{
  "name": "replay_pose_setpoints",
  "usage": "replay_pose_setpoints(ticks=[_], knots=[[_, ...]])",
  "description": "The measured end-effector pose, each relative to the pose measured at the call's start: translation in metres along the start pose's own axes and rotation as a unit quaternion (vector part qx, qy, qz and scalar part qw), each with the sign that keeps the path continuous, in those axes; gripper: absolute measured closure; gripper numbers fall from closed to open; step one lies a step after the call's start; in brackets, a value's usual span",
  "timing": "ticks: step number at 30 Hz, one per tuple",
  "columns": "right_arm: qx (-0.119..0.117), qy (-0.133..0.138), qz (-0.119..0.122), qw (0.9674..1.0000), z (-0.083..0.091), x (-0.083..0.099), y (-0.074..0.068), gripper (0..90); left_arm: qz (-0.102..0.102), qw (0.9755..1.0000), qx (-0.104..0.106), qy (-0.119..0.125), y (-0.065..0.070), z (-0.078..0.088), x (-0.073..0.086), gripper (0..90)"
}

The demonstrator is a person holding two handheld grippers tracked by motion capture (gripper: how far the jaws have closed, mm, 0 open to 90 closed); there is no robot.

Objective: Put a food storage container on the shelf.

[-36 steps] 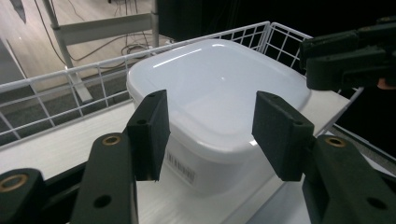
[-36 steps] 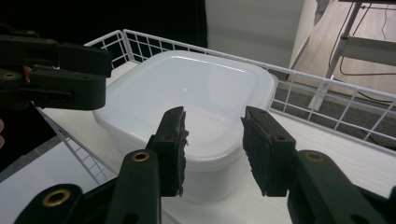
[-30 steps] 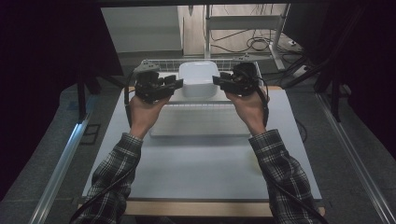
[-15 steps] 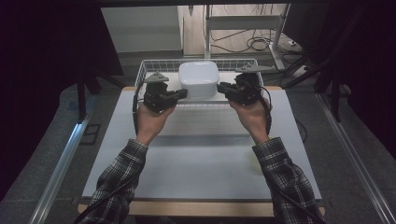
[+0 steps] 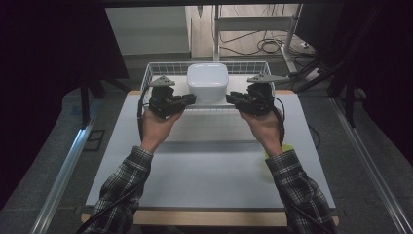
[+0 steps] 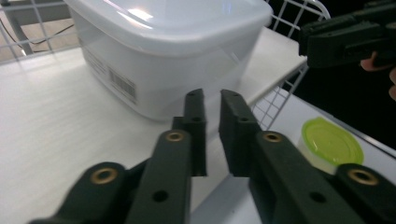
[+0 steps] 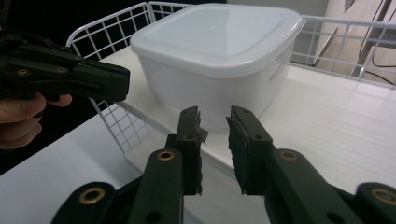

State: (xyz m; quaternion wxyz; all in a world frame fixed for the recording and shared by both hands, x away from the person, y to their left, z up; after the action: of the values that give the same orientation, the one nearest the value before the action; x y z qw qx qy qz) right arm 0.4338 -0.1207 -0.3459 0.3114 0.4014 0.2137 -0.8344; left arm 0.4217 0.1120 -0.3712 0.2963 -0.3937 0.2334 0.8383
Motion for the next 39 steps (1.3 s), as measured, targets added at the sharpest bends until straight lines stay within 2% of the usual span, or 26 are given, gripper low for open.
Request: replay_pose_setpoints(ticks=[10,16,20,24,28,31,36,39], knots=[[-0.013,-0.014,0.024,0.9995,0.004,0.029,-0.014,54.6,-0.033,0.9993,-0.001,-0.019,0.026,0.006,0.034,55.7],[-0.017,-0.025,0.034,0.9990,0.010,0.055,-0.022,43.0,-0.039,0.9990,0.001,-0.022,0.037,0.011,0.056,42.7],[-0.023,-0.029,0.035,0.9987,0.012,0.073,-0.025,35.9,-0.046,0.9986,-0.005,-0.025,0.043,0.013,0.070,35.1],[-0.019,-0.028,0.042,0.9986,0.013,0.090,-0.027,28.6,-0.048,0.9984,-0.008,-0.028,0.047,0.015,0.083,27.4],[-0.010,-0.046,0.055,0.9973,0.013,0.105,-0.025,20.7,-0.040,0.9987,-0.011,-0.030,0.049,0.015,0.099,17.3],[-0.024,-0.043,0.047,0.9977,0.014,0.114,-0.024,16.2,-0.032,0.9988,-0.004,-0.038,0.049,0.013,0.111,12.3],[-0.028,-0.048,0.049,0.9973,0.012,0.132,-0.024,10.0,-0.030,0.9984,-0.013,-0.047,0.048,0.015,0.125,8.0],[-0.029,-0.052,0.052,0.9969,0.010,0.143,-0.025,6.5,-0.032,0.9984,-0.014,-0.044,0.048,0.016,0.134,6.2]])
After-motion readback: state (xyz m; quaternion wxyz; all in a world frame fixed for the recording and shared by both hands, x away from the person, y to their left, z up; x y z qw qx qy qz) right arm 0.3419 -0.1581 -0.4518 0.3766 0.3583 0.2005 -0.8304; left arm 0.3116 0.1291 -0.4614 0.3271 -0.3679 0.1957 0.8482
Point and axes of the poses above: each handheld gripper's, and its own axes: z roughly backward along the jaws, x roughly out of its underside, y roughly to its right, the point moved 4 cm from there along -z, roughly forward along the jaws, and after that the axes turned 11 degrees about -y, right-handed, at the moved point
